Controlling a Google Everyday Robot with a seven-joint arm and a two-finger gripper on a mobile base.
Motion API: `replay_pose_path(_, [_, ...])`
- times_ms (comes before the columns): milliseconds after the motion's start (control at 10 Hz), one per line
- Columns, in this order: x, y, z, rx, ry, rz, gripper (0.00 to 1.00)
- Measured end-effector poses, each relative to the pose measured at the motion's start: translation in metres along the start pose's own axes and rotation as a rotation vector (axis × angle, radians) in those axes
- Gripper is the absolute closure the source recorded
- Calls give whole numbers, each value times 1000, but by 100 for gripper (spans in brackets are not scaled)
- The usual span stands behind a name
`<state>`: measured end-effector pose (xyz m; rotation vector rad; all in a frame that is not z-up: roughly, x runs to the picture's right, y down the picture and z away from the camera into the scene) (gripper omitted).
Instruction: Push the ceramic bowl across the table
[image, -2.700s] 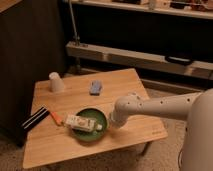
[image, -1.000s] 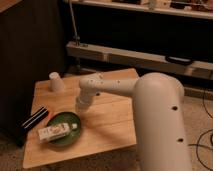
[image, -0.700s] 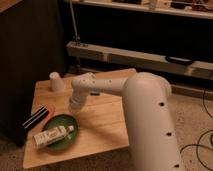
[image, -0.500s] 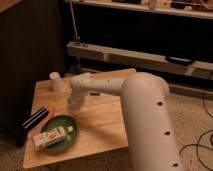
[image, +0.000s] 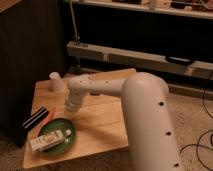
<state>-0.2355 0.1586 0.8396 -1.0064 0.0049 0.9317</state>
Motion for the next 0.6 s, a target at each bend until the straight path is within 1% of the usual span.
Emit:
replay_pose_path(100, [-2, 9, 2, -10, 10, -28, 98])
replay_pose_path(300, [-11, 40, 13, -31, 43, -106, 98])
replay_pose_path(400, [-10, 45, 16, -42, 57, -123, 98])
replay_pose_path(500, [-9, 44, 15, -56, 62, -128, 97])
replay_pose_path(600, [-7, 40, 12, -62, 56, -117, 96])
